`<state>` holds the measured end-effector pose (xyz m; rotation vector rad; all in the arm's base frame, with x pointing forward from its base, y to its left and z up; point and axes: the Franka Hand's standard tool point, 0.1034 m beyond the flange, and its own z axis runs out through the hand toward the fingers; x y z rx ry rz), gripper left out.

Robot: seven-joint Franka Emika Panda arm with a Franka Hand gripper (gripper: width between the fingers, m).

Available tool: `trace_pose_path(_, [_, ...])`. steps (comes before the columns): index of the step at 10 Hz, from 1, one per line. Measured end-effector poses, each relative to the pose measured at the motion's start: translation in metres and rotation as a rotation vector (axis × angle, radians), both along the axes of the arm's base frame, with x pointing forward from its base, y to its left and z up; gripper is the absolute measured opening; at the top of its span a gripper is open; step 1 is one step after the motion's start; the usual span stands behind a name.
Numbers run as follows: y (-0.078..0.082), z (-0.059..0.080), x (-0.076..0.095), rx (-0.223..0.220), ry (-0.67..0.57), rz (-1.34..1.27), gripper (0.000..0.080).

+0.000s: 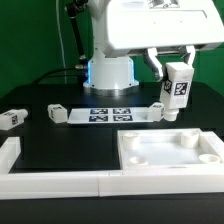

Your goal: Assemble square table

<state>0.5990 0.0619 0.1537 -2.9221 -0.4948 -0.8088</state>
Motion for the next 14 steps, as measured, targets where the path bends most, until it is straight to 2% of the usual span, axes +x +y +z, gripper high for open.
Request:
trace_pose_path(2, [0.001, -0.001, 0.0, 0.001, -0.022, -0.004, 0.029])
trace_pose_path(4, [0.009, -0.025, -0.011, 0.023, -0.097, -0.025, 0.029])
trace_pose_path(5, [0.009, -0.037, -0.014, 0.044, -0.086, -0.043, 0.029])
trace_pose_path(6, [0.012, -0.041, -0.015, 0.06, -0.052, -0.052, 0.029])
trace_pose_path(7, [0.012, -0.032, -0.01, 0.06, -0.053, -0.051, 0.029])
trace_pose_path(10, [0.013, -0.037, -0.012, 0.064, -0.051, -0.054, 0.029])
trace_pose_path(13, [0.039, -0.036, 0.0, 0.1, -0.07, -0.054, 0.029])
trace_pose_path(14, [0.041, -0.036, 0.005, 0.105, -0.074, -0.054, 0.029])
